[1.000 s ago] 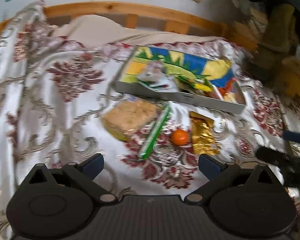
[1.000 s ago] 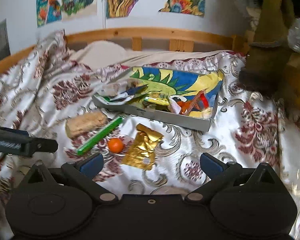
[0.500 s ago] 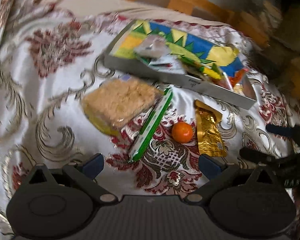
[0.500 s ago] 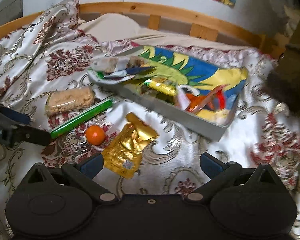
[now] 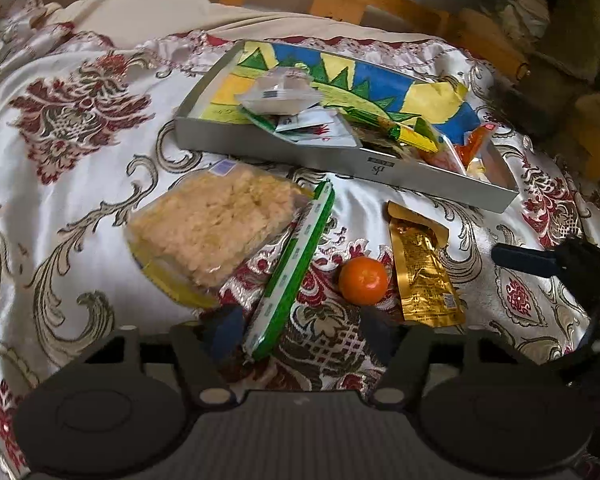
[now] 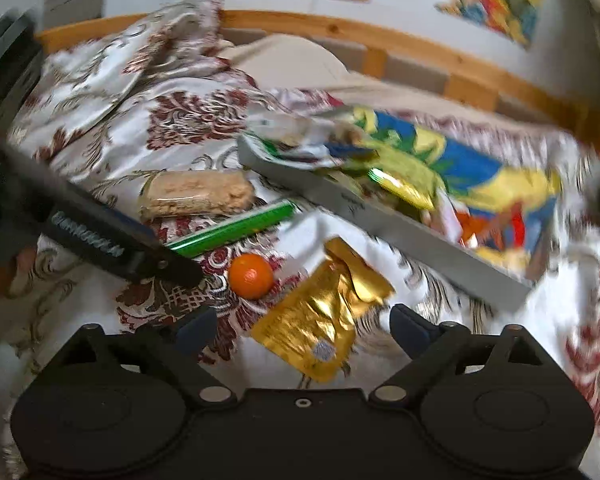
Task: Organize snacks
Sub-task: 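Close the left tool on the green stick while the right grasps the orange ball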
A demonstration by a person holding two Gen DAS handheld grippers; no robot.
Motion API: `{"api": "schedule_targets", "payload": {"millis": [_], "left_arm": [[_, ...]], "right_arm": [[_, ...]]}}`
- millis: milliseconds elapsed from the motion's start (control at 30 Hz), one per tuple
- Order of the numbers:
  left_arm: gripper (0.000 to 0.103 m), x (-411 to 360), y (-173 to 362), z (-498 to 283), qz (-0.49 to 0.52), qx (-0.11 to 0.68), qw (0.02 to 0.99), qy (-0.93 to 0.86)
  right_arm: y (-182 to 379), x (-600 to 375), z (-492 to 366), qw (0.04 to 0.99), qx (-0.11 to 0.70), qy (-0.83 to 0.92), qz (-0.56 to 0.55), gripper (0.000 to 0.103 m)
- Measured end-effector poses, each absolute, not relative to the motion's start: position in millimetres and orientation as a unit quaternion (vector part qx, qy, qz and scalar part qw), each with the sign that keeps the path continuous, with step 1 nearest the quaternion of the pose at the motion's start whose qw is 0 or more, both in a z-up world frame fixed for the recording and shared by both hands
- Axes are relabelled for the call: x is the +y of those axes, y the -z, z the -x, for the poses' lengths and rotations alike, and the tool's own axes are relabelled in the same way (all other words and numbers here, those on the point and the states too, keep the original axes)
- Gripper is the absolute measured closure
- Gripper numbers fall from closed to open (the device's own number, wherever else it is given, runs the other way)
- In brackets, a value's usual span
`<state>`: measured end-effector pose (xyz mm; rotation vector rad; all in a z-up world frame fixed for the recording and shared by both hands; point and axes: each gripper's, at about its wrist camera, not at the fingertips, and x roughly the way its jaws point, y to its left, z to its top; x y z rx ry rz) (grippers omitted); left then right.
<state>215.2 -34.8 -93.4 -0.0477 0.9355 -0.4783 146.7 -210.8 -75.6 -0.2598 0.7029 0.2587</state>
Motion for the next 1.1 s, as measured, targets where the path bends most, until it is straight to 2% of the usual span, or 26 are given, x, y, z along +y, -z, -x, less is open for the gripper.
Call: {"api": "schedule_targets", "payload": {"millis": [133,367,667,867,933,1100], "left_arm": [[0.059,-38,94,-217,-0.002,0.438,0.871,0.224],[0.072,-44,99,-228,-0.021,0.433,0.875,0.213],[0.076,-47,102,-239,-0.017,0.444,0.871,0.210],[0.077,-47,102,-242,-0.012,0.455,0.864,0.214],[0.078,-47,102,-242,-0.011,0.457,0.863,0.214],[0.080,-51,99,-241,-0.012,0.469,0.858,0.208]], "right_arm": [[84,-194,-149,0.921,0.320,-0.146,0.169,0.022],[97,-179,-161,0.916,0.317,-0.153,0.193,0.033],[105,-171,-175,0.912,0.318,-0.156,0.208,0.051],[111,-170,-185,0.910,0.325,-0.165,0.197,0.057],[113,-168,-186,0.909,0.326,-0.168,0.198,0.066],[109,-169,-187,0.909,0.334,-0.166,0.187,0.068]]}}
